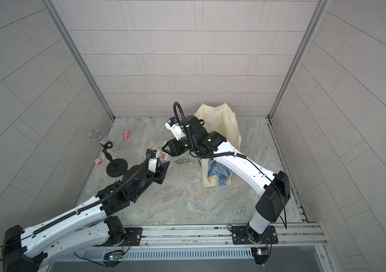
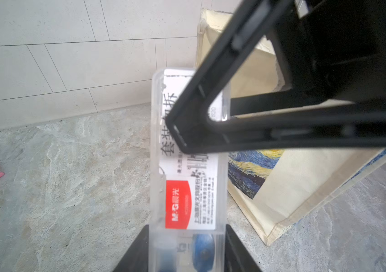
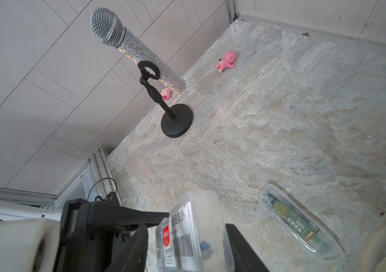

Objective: Put the compass set into the canvas bag
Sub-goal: Place the compass set in the canvas bag.

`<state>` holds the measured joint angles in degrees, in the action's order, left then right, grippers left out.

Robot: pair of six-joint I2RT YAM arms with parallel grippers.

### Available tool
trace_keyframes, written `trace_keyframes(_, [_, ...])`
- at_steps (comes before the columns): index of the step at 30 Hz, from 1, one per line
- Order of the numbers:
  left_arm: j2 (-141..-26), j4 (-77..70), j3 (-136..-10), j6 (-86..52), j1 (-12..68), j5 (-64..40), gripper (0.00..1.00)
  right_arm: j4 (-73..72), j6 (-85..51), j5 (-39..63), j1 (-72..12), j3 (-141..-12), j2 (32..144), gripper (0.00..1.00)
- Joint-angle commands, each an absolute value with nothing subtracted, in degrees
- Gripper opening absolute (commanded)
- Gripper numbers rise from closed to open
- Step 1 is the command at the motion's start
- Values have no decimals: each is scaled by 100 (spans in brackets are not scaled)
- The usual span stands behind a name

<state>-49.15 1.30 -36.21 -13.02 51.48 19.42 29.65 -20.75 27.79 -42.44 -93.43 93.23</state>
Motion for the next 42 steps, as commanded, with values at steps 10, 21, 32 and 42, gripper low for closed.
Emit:
trace_keyframes(10, [-4799,0,-3841,-1282,5124,2028,48,2713,-2197,2979,-4289,-9455,9344,8])
trace_keyframes(21, [-4294,404,-3479,-1374,5124,1907,80,2852,-2003,2421,-4076,-9644,8966,0])
trace_keyframes(32, [-4410,752,-3484,-1393,5124,1536,81,3787,-1365,1173,-3077,-10623,8584,0])
trace_keyframes(42, [-4812,668,-3541,-1349,5103,1529,80,4369,-1108,169,-2087,-10138,8329,0])
